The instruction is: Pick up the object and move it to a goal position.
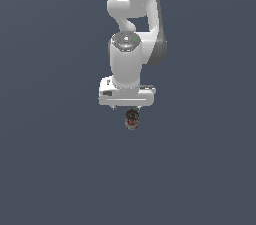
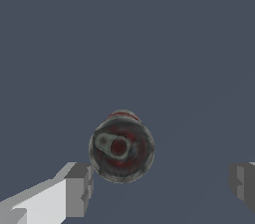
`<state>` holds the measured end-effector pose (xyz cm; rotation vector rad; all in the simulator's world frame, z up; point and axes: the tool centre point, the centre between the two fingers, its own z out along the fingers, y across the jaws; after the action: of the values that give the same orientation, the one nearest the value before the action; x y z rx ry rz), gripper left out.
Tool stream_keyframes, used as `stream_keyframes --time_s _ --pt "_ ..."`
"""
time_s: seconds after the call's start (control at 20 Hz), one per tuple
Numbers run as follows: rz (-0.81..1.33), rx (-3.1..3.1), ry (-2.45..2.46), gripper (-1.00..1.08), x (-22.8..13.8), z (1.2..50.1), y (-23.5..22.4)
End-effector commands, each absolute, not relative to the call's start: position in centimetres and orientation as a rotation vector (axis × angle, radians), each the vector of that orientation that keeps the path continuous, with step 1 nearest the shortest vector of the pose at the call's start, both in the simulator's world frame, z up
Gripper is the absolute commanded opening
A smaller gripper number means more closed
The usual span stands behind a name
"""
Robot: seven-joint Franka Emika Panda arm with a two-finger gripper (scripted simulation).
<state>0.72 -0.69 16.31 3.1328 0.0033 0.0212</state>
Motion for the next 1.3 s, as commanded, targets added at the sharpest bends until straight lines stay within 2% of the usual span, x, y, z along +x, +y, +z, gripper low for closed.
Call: stream_keyframes --time_s 0.0,0.5,1.25 --pt "0.021 3.133 0.003 1.0 0.7 16.3 -0.7" --pt "0.081 3.114 0.006 1.0 1.9 17.5 -2.9" --pt "0.058 3.121 -0.173 1.0 1.4 16.1 -1.5"
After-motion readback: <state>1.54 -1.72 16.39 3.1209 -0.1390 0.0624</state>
